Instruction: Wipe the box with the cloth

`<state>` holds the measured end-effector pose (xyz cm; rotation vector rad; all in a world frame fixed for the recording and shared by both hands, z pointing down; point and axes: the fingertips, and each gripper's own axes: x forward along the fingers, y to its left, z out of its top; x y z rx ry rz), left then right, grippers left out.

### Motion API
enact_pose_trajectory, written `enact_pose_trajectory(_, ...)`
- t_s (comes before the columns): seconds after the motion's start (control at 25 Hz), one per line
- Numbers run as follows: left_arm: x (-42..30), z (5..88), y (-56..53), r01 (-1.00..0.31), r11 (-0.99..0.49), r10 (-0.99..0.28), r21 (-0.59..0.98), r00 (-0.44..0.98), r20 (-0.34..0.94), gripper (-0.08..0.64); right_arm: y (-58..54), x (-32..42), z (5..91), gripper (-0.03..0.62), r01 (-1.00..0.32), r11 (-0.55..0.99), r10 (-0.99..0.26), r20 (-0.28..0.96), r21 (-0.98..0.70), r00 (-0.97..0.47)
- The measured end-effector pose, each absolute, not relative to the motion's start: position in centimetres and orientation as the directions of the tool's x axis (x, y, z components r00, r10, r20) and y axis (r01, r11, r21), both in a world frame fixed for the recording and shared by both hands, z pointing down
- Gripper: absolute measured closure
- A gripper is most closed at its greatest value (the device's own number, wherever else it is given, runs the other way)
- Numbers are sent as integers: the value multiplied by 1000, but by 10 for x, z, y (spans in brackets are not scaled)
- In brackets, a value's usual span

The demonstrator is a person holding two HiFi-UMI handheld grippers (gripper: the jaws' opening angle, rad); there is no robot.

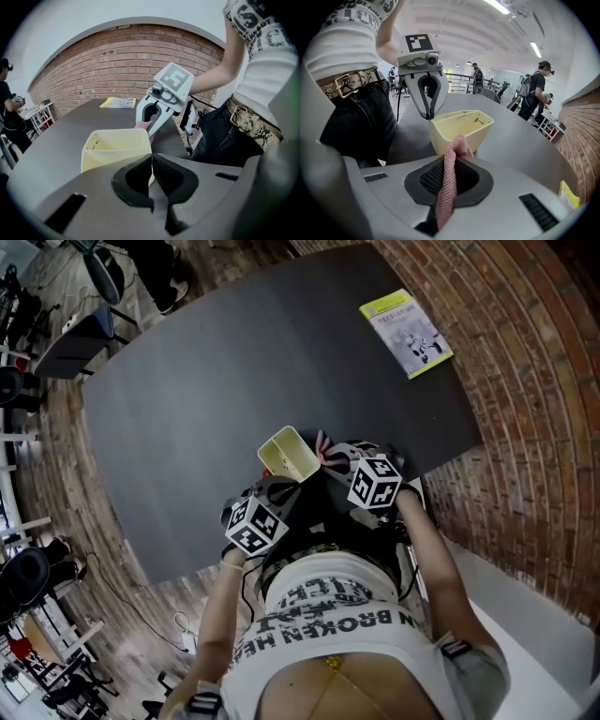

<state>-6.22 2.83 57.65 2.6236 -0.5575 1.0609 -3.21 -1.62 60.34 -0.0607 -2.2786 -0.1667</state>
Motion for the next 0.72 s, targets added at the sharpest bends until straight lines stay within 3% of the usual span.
enact_pose_trajectory(0.4, -46, 578, 14, -624, -764, -368, 167, 633, 682, 548, -36, -24, 602, 575, -181, 980, -184, 732, 83, -656)
enact_pose_trajectory(0.72, -40, 578, 8, -695, -702, -419, 159, 582, 697, 548, -28, -23, 599, 575, -235, 971, -189, 734, 42, -652)
